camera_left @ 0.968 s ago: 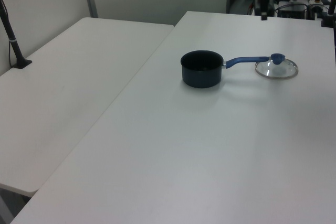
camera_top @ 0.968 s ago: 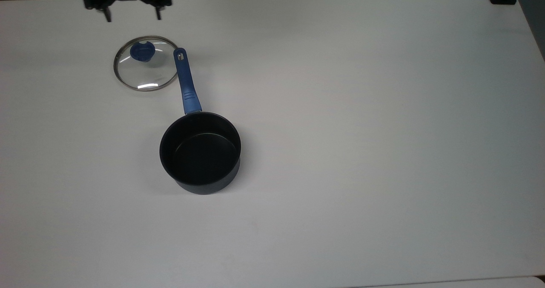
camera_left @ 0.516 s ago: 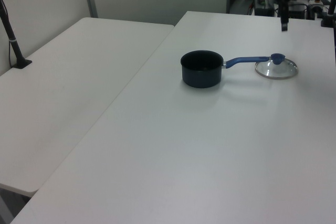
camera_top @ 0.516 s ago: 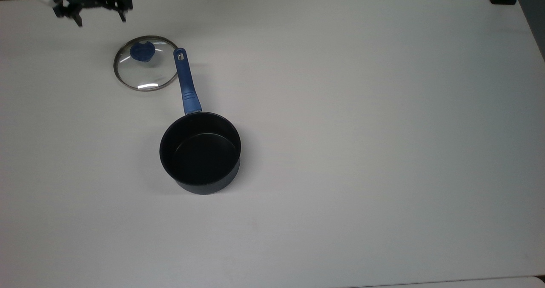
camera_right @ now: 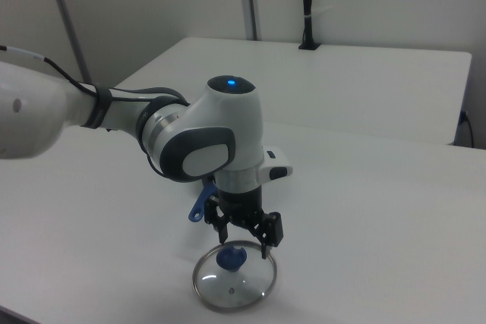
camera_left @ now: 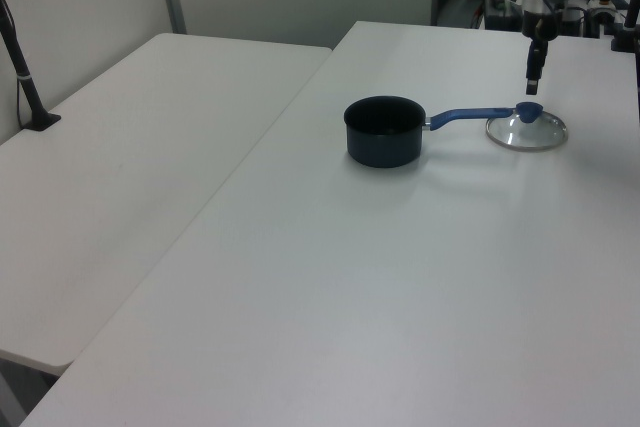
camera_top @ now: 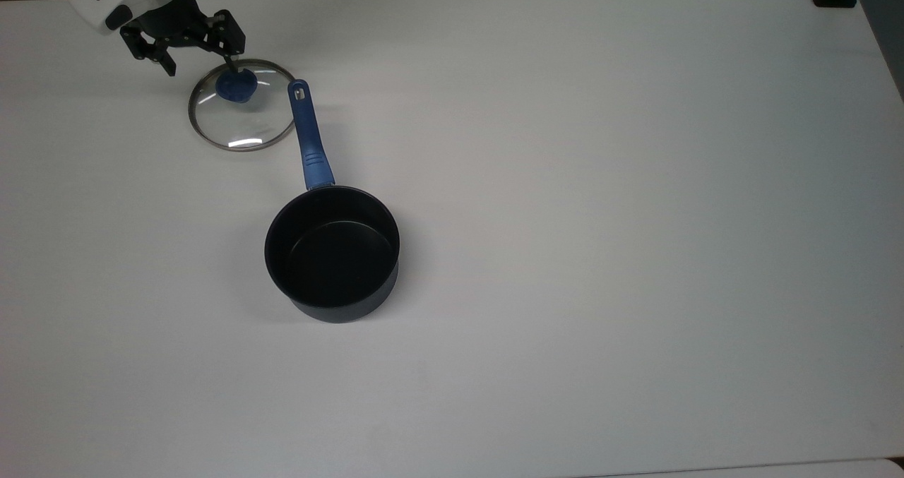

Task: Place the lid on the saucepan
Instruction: 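Move the open gripper over the glass lid's blue knob and lower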

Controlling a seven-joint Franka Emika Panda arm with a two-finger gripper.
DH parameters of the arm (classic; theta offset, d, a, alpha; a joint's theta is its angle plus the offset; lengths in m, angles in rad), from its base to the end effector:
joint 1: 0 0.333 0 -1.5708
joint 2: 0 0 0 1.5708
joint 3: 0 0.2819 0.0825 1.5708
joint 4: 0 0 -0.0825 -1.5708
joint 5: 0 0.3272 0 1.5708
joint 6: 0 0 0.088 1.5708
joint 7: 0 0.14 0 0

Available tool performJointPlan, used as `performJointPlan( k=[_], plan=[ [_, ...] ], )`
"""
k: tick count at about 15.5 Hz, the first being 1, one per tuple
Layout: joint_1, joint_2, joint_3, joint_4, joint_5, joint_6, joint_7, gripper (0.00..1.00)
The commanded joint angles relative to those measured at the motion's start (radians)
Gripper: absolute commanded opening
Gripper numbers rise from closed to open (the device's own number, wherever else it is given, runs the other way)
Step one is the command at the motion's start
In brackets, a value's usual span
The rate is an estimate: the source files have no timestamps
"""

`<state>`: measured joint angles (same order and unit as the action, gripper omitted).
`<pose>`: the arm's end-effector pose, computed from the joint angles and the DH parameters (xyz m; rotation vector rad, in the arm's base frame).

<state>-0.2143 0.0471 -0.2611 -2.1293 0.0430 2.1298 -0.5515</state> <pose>0.4399 -0.2226 0.3491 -3.0975 -0.0813 0.0424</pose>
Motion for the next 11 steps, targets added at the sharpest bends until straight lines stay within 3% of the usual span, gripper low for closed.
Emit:
performJointPlan(
  k=[1,8,10,11],
  plan=[
    [0.038,0.016,-0.001,-0.020,0.034,0.019,0.071,0.94],
    [0.076,0.059,0.003,-0.017,0.025,0.029,0.073,0.93],
    [0.076,0.059,0.003,-0.018,0.018,0.025,0.064,0.81],
    [0.075,0.059,0.003,-0.018,0.017,0.024,0.062,0.68]
  ],
)
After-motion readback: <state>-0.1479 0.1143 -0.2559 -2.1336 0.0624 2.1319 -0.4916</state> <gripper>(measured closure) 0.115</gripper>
